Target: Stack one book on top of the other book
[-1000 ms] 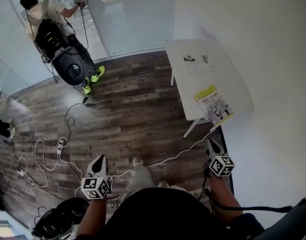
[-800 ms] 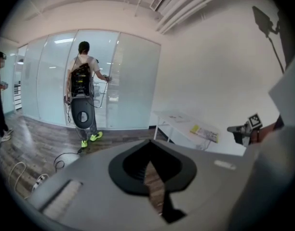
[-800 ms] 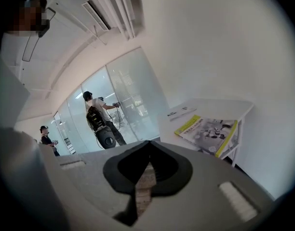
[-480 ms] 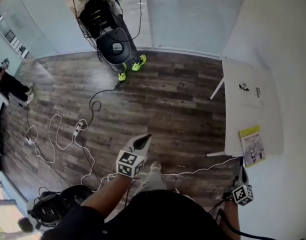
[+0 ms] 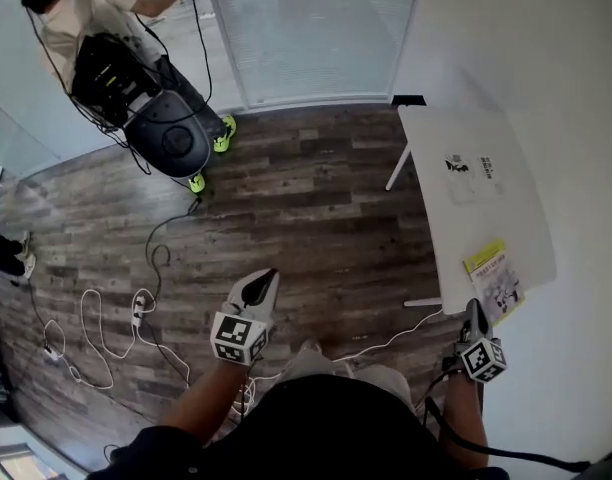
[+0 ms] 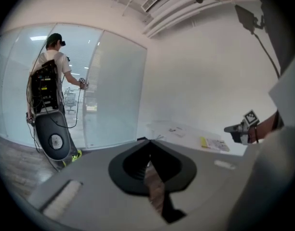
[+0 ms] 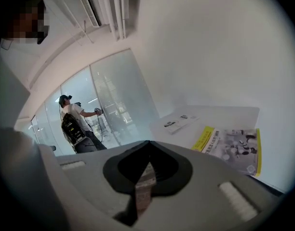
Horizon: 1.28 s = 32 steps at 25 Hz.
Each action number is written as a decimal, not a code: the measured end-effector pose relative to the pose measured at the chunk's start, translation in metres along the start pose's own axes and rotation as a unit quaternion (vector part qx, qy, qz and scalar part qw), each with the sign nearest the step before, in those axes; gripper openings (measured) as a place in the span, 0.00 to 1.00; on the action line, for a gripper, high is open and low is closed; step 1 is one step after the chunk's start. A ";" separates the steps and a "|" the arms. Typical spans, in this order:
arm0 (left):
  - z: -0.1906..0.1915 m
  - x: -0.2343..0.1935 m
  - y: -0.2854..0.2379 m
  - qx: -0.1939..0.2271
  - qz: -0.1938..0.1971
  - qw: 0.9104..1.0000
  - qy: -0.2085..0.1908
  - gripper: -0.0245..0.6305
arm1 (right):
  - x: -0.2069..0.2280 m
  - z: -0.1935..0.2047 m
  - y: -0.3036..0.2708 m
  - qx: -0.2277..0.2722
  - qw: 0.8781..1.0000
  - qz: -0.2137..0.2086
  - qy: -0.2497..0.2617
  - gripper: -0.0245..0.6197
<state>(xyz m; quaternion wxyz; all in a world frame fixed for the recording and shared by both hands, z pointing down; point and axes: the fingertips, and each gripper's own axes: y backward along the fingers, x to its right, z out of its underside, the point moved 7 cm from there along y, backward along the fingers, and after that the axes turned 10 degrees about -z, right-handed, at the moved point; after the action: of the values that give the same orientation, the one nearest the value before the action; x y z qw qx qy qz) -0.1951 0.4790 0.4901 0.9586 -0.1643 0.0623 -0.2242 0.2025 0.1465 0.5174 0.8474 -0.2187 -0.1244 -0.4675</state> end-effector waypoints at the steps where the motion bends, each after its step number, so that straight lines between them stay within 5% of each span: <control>1: -0.002 -0.005 -0.007 -0.001 0.006 1.000 -0.003 0.04 | -0.006 -0.003 -0.003 0.004 1.000 0.000 0.004 0.04; 14: -0.032 -0.018 -0.090 -0.020 0.018 1.000 0.000 0.04 | 0.026 -0.020 -0.052 0.007 0.999 0.031 -0.008 0.04; 22: -0.099 -0.021 -0.163 -0.019 0.017 0.999 -0.022 0.04 | 0.055 -0.066 -0.129 0.032 0.999 0.021 -0.015 0.04; 32: -0.145 0.051 -0.277 -0.031 0.101 0.993 -0.050 0.04 | 0.127 -0.077 -0.136 0.036 0.996 0.072 -0.041 0.04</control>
<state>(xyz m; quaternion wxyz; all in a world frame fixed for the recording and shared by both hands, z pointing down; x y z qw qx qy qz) -0.2910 0.1804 0.4467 0.9727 -0.1978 0.0373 -0.1155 0.1557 -0.0482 0.5371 0.8806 -0.2152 -0.1602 -0.3906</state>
